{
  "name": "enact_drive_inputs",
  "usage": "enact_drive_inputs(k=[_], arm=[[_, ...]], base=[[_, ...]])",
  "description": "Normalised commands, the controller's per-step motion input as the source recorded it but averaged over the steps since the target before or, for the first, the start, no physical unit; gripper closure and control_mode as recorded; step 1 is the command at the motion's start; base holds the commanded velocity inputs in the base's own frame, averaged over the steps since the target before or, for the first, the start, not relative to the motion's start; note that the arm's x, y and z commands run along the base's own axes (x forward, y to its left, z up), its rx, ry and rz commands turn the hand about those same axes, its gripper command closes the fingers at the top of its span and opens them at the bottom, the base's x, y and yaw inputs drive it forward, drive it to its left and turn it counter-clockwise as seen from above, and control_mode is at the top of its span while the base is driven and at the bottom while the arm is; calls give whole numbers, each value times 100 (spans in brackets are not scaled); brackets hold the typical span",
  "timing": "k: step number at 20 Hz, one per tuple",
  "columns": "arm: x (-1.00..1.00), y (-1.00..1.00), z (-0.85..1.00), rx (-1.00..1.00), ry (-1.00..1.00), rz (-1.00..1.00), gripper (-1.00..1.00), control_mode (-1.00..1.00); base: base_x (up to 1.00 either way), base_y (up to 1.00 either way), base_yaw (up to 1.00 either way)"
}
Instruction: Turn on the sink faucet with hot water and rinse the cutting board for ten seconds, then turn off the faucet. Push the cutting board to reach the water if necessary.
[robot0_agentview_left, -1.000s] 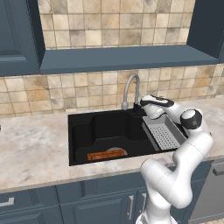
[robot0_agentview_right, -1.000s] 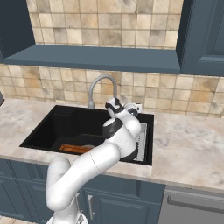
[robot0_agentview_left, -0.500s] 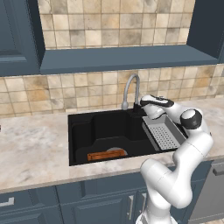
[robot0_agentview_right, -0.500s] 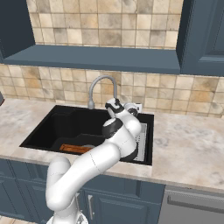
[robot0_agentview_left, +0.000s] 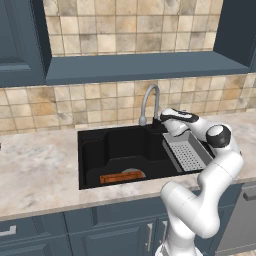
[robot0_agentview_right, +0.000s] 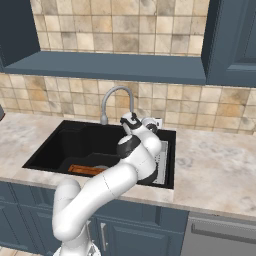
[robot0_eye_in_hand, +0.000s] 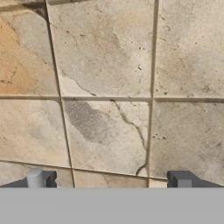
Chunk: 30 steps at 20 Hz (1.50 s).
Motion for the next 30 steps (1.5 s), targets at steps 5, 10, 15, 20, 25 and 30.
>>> enact_drive_inputs(k=[5,10,15,20,25,30], arm=[[-5,-29,-4,0,0,0,-100,-100],[-7,-60,-3,0,0,0,-100,-100],[-4,-71,-3,0,0,0,-100,-100],[-1,-83,0,0,0,0,-100,-100],[-7,-82,-1,0,0,0,-100,-100],[-18,-82,-9,0,0,0,-100,-100]], base=[[0,0,0],[0,0,0],[0,0,0],[0,0,0],[0,0,0],[0,0,0]])
